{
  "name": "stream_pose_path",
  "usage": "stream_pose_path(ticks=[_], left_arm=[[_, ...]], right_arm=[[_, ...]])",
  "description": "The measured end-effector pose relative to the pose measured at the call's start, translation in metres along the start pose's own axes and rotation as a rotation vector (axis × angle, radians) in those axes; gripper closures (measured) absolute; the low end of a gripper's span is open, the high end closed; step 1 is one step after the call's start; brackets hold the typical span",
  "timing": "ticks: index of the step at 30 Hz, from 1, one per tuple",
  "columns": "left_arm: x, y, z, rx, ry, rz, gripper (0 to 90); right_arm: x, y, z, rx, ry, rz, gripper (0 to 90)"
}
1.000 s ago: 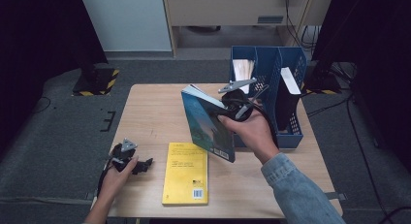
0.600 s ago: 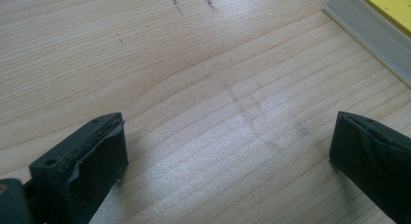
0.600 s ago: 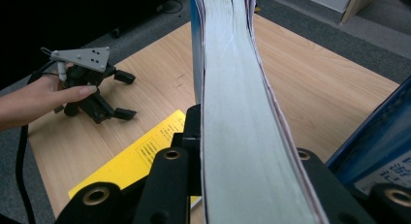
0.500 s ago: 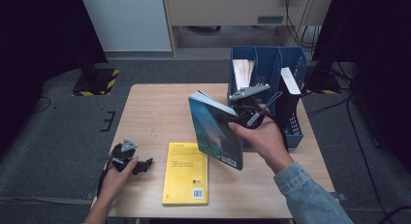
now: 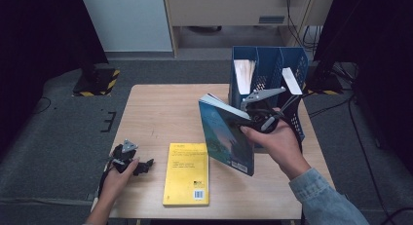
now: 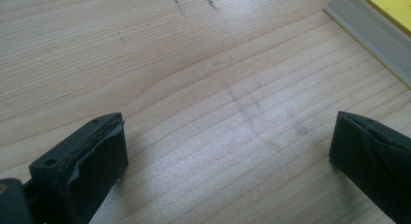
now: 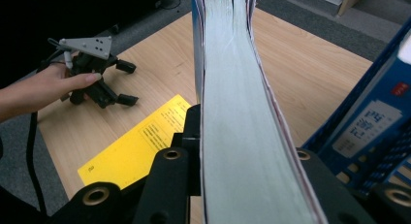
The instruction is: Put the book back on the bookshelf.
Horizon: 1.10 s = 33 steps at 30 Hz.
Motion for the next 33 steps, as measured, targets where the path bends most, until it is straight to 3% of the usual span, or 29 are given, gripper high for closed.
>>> stream_pose_path(ticks=[13,22,33], left_arm=[[0.000,0.000,0.001,-0.012,-0.007,-0.002,0.0],[0.001,0.000,0.003,-0.011,-0.011,0.001,0.0],[0.001,-0.001,0.003,-0.017,-0.015,-0.001,0.0]], right_arm=[[0.028,-0.021,0.011,0.011,0.030,-0.010,73.2],[0.038,-0.036,0.025,0.030,0.071,0.017,73.2],[0.048,-0.059,0.041,0.051,0.106,0.013,73.2]])
Point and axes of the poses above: each handheld gripper's, and its own axes: y roughly forward along the jaws, x roughly out of its underside, z roughly to its right, the point moved 10 cm from there along y, roughly forward along the jaws, and after that the axes turned 5 degrees about x, right-handed, at the moved point
